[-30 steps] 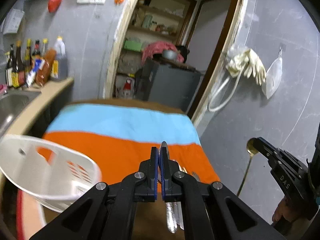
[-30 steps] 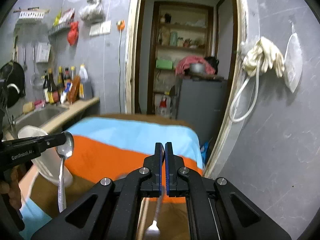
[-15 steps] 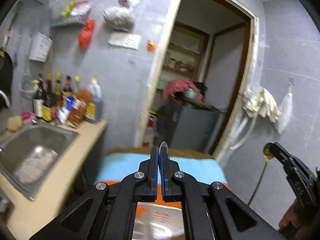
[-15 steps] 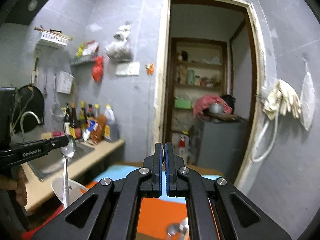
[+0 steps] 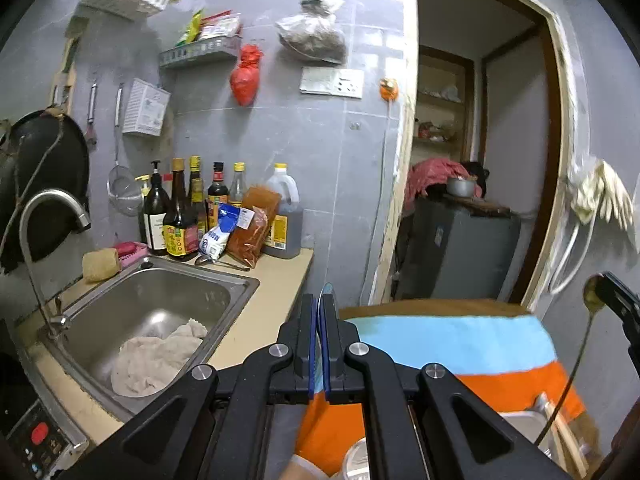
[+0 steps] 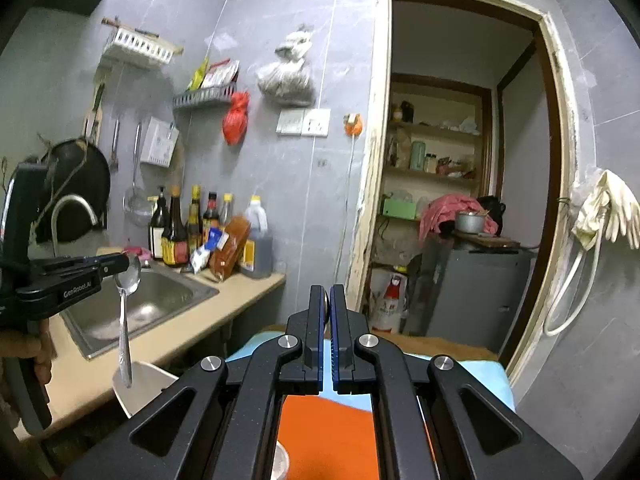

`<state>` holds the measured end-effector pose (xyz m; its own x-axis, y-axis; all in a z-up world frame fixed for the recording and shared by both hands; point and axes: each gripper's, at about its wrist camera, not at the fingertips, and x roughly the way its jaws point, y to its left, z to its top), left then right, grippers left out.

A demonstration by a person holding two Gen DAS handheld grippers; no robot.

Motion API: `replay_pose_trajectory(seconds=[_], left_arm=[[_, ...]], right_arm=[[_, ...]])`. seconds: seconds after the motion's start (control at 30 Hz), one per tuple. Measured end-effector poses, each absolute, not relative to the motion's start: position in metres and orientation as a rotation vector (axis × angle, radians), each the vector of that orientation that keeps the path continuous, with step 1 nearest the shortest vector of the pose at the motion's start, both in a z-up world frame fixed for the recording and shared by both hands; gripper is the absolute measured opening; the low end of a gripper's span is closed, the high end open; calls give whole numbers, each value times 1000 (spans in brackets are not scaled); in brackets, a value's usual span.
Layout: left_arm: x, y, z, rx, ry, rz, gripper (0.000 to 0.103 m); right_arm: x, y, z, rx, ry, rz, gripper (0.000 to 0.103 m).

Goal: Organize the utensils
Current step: 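Carry the steel spoon with the left tool while the right tool carries the golden spoon to the basket, then open both tools over the white basket to drop the spoons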

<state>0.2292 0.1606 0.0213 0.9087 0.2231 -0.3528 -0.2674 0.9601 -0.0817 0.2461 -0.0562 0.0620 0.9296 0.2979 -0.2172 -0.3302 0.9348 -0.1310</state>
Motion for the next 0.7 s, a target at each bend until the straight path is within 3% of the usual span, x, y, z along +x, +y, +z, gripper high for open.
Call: replay_pose_trajectory(seconds=[0.6,0.7], left_arm=[[232,133,-20,-58,412,179,3],[228,133,-19,-75,438,156,3]], right_arm=[[248,-49,15,-226,282,322,3],[246,-53,15,-221,297,322,10]])
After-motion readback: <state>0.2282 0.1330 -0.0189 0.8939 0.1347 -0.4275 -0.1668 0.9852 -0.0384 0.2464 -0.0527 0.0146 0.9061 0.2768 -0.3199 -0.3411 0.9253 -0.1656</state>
